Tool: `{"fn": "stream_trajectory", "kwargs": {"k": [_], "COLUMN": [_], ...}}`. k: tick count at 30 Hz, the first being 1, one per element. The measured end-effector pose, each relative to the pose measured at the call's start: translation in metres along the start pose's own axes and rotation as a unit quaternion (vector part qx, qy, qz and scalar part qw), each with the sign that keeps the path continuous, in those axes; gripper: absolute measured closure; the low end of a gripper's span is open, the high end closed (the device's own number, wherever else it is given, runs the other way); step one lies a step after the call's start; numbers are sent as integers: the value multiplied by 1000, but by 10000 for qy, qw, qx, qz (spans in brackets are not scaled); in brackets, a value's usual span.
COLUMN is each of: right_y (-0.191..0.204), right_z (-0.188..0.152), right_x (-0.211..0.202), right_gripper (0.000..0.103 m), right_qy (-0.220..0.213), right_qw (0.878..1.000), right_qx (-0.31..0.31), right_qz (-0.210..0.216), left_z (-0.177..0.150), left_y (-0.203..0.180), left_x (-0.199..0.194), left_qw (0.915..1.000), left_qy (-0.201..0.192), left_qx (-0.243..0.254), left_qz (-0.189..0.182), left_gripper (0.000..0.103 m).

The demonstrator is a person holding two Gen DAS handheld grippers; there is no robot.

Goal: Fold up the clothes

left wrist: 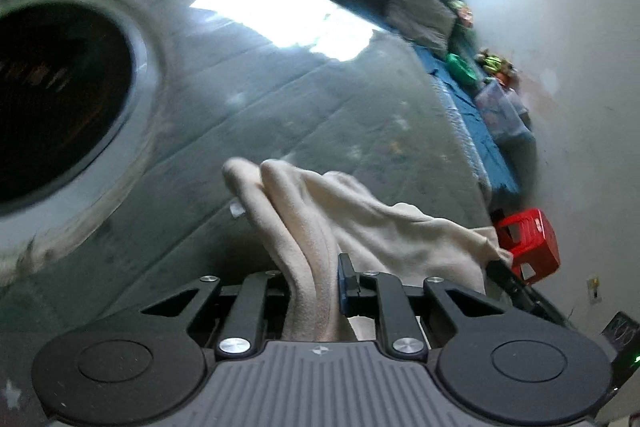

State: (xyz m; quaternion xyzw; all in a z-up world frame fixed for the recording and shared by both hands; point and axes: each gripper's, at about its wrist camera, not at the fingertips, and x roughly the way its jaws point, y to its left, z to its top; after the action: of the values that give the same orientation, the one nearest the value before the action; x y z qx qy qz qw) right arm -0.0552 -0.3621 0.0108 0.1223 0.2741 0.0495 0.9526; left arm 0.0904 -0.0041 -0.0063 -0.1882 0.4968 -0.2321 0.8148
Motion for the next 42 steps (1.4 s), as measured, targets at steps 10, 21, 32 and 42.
{"fn": "stream_trajectory", "kwargs": {"k": [10,21,32,42], "right_y": [-23,-76,-108,-90], "right_z": [50,62,35,44], "right_x": [-29,-13,17,30], "right_gripper": [96,96,94,92], "right_qy": [-463,-351,155,213], "right_qw": [9951,9878,9826,9919], "right_qx": [-451,-386,-225,-236], "right_qz": [-749,-1465,-1835,-1229], "left_z": [30,39,31,44], "left_y": [-79,-126,-115,-137], "left_x": [37,99,115,100], "left_qw": [9968,9922,9869,9827], "left_qy": [-28,257,399,-166], "left_qx": [730,1161,1531,1817], "left_qz": [-322,-382,311,326], "left_gripper": [87,87,64,62]}}
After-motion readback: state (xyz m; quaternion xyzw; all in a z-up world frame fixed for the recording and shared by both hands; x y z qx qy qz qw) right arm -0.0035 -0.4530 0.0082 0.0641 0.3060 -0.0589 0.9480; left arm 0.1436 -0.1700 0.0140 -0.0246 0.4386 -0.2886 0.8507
